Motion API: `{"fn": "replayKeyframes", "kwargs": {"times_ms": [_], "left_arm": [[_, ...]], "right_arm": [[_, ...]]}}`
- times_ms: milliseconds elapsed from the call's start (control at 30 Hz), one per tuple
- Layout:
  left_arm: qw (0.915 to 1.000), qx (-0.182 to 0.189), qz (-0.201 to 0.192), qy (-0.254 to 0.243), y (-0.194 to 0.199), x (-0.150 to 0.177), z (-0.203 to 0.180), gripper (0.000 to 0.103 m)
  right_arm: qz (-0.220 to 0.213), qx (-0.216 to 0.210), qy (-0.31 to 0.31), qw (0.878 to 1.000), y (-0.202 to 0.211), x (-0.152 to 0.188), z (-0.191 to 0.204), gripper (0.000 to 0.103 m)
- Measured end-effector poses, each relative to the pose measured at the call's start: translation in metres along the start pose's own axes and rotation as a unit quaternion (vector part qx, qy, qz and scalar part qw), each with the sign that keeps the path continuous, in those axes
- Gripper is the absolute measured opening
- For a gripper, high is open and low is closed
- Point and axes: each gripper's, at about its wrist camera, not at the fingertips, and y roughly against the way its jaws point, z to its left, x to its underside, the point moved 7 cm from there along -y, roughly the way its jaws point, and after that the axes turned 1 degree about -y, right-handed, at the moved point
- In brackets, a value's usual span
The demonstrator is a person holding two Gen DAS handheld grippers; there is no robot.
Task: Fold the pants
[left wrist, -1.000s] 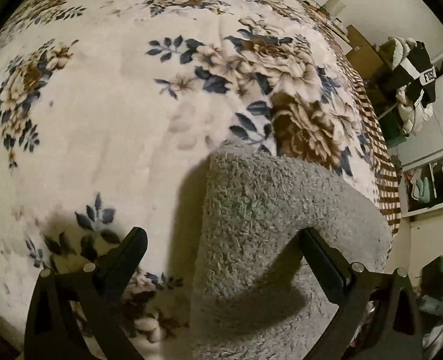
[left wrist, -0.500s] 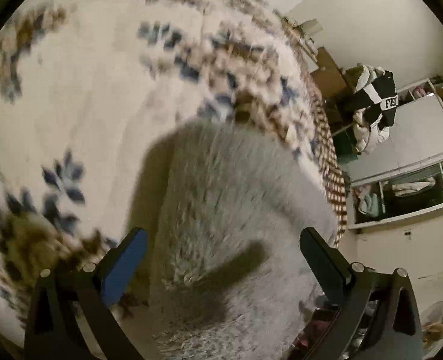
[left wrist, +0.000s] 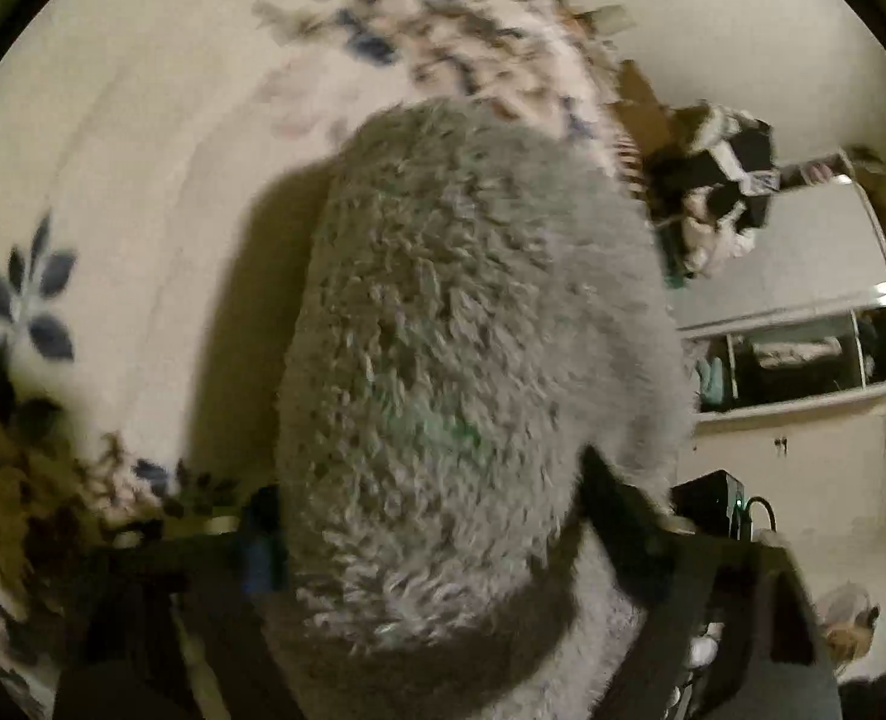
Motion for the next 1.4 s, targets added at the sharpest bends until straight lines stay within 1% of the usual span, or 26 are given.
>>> {"fn": "replayKeyframes", "kwargs": {"times_ms": [33, 67, 100, 167, 333, 400, 467, 500, 533, 600, 633, 700, 800, 833, 867, 933, 1000, 1067, 1100, 1133, 1233, 1267, 1300, 1333, 1367, 1400], "left_arm": [[0.9999, 0.009, -0.004, -0.006, 0.005, 0.0, -0.005, 0.065], [0.9997, 0.017, -0.014, -0.009, 0.011, 0.0, -0.011, 0.059], [0.9995, 0.021, -0.022, -0.011, 0.016, 0.0, -0.016, 0.056], [0.9988, 0.033, -0.034, -0.01, 0.029, -0.003, -0.028, 0.052], [0.9967, 0.056, -0.059, -0.005, 0.056, -0.023, -0.056, 0.052], [0.9951, 0.068, -0.072, -0.001, 0.066, -0.039, -0.066, 0.052], [0.9934, 0.076, -0.087, -0.003, 0.075, -0.064, -0.07, 0.052], [0.9928, 0.077, -0.092, -0.004, 0.077, -0.077, -0.071, 0.052], [0.9921, 0.08, -0.096, -0.007, 0.078, -0.098, -0.071, 0.052], [0.9914, 0.082, -0.102, -0.01, 0.085, -0.125, -0.066, 0.052], [0.9907, 0.084, -0.107, -0.014, 0.088, -0.151, -0.063, 0.052], [0.9901, 0.082, -0.111, -0.024, 0.086, -0.19, -0.056, 0.052], [0.99, 0.078, -0.112, -0.035, 0.083, -0.258, -0.037, 0.052], [0.9902, 0.077, -0.11, -0.036, 0.079, -0.287, -0.027, 0.052], [0.9905, 0.074, -0.109, -0.037, 0.077, -0.302, -0.019, 0.052], [0.9909, 0.068, -0.11, -0.038, 0.07, -0.348, 0.001, 0.052], [0.991, 0.061, -0.112, -0.042, 0.062, -0.382, 0.02, 0.052], [0.9909, 0.059, -0.113, -0.042, 0.053, -0.412, 0.038, 0.052], [0.9912, 0.056, -0.113, -0.041, 0.047, -0.424, 0.047, 0.052], [0.9917, 0.052, -0.111, -0.037, 0.04, -0.439, 0.06, 0.052], [0.9949, 0.03, -0.095, -0.018, 0.02, -0.459, 0.089, 0.053], [0.996, 0.021, -0.086, -0.012, 0.015, -0.46, 0.097, 0.054], [0.9968, 0.01, -0.08, -0.004, 0.011, -0.463, 0.106, 0.055], [0.9971, 0.002, -0.076, 0.005, 0.008, -0.462, 0.116, 0.056], [0.9972, 0.002, -0.075, 0.008, 0.008, -0.462, 0.121, 0.058], [0.9972, 0.002, -0.075, 0.006, 0.009, -0.459, 0.122, 0.058]], "right_arm": [[-0.006, 0.003, 0.003, 1.0, 0.004, 0.002, 0.004, 0.042], [-0.013, 0.003, 0.005, 1.0, 0.009, 0.004, 0.009, 0.041], [-0.019, 0.003, 0.007, 1.0, 0.014, 0.006, 0.015, 0.039], [-0.03, 0.007, 0.013, 0.999, 0.021, 0.007, 0.028, 0.039], [-0.054, 0.01, 0.043, 0.998, 0.049, 0.003, 0.07, 0.038], [-0.059, 0.01, 0.057, 0.997, 0.054, 0.0, 0.089, 0.038], [-0.066, 0.008, 0.07, 0.995, 0.069, -0.014, 0.113, 0.038], [-0.068, 0.008, 0.075, 0.995, 0.068, -0.019, 0.123, 0.038], [-0.073, 0.01, 0.084, 0.994, 0.062, -0.029, 0.135, 0.038], [-0.084, 0.007, 0.091, 0.992, 0.05, -0.056, 0.164, 0.038], [-0.088, 0.005, 0.091, 0.992, 0.054, -0.069, 0.174, 0.038], [-0.101, 0.005, 0.096, 0.99, 0.041, -0.107, 0.205, 0.038], [-0.114, 0.003, 0.097, 0.989, 0.009, -0.152, 0.237, 0.038], [-0.117, 0.002, 0.096, 0.989, -0.005, -0.173, 0.244, 0.038], [-0.119, 0.003, 0.095, 0.988, -0.02, -0.19, 0.252, 0.038], [-0.12, 0.001, 0.091, 0.989, -0.048, -0.218, 0.263, 0.038], [-0.121, 0.007, 0.096, 0.988, -0.077, -0.252, 0.275, 0.038], [-0.121, 0.01, 0.097, 0.988, -0.104, -0.274, 0.285, 0.038], [-0.119, 0.012, 0.096, 0.988, -0.117, -0.286, 0.287, 0.038], [-0.117, 0.015, 0.097, 0.988, -0.137, -0.291, 0.299, 0.038], [-0.1, 0.036, 0.096, 0.99, -0.17, -0.319, 0.296, 0.038], [-0.089, 0.048, 0.096, 0.99, -0.182, -0.326, 0.293, 0.038], [-0.082, 0.056, 0.095, 0.991, -0.192, -0.33, 0.292, 0.041], [-0.073, 0.066, 0.091, 0.991, -0.199, -0.339, 0.291, 0.046], [-0.066, 0.07, 0.085, 0.992, -0.202, -0.343, 0.288, 0.048], [-0.058, 0.074, 0.08, 0.992, -0.202, -0.347, 0.288, 0.053]]}}
